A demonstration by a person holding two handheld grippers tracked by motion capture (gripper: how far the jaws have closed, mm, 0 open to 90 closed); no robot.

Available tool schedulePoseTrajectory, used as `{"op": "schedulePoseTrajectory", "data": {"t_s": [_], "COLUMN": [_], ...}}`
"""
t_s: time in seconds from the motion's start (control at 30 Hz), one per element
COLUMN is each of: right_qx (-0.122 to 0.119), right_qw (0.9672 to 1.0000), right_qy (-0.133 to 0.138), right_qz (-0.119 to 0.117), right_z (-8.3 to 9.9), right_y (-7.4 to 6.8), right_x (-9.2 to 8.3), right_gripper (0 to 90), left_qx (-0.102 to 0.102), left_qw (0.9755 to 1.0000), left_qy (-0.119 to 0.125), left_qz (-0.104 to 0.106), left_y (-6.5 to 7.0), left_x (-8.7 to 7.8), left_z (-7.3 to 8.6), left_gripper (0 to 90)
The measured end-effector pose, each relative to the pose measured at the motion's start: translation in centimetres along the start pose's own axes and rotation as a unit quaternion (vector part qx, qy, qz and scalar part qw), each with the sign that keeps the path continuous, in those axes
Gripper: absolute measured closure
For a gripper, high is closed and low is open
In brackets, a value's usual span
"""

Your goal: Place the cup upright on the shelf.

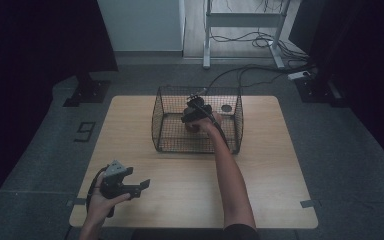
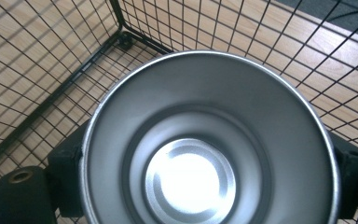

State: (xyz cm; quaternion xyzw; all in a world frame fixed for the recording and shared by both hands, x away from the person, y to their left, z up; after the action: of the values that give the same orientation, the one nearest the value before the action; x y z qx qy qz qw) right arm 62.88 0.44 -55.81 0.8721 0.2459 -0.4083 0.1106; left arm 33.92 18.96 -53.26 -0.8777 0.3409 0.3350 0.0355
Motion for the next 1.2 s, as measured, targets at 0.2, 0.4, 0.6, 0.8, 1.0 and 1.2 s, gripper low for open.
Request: {"op": "schedulePoseTrajectory", "data": {"t_s": [0.2,0.4,0.6,0.8,1.0,1.2], "right_qx": [-0.001,-0.003,-0.010,0.005,0.021,0.039], "right_qw": [0.9999,0.9996,0.9992,0.9997,0.9996,0.9972], "right_qy": [-0.016,-0.027,-0.037,-0.015,0.017,0.062], "right_qz": [0.004,0.004,0.014,0.021,0.011,0.011], "right_z": [0.2,0.5,0.8,0.1,-0.7,-1.8], "right_y": [0.1,0.1,0.1,0.6,0.8,1.2], "right_x": [0.5,0.5,0.3,-0.4,-1.8,-5.0], "right_gripper": [13.2,13.1,12.7,3.5,1.1,1.1], "left_qx": [0.000,0.000,0.001,0.001,0.001,0.002], "left_qw": [1.0000,1.0000,1.0000,1.0000,1.0000,1.0000], "left_qy": [0.001,0.001,0.002,0.002,0.002,0.002], "left_qz": [0.000,0.001,0.001,0.001,0.001,0.000], "left_y": [0.0,0.0,0.1,0.1,0.1,0.1], "left_x": [0.0,-0.1,-0.1,-0.1,-0.1,-0.1], "left_z": [0.0,0.0,-0.1,-0.1,-0.1,-0.2], "left_gripper": [15.2,15.2,15.2,15.2,15.2,15.2]}}
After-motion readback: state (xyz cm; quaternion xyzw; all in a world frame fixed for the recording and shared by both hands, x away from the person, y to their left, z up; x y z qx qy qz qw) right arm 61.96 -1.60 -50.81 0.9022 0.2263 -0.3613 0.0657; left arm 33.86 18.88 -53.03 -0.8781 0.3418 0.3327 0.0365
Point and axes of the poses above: each handheld gripper's, and its own axes: x roughly forward along the jaws, z roughly out of its underside, y roughly to its right, the point moved 10 cm from there along x, roughly forward along the jaws, and after that the axes turned 2 degrees about z, right-handed, at the moved point
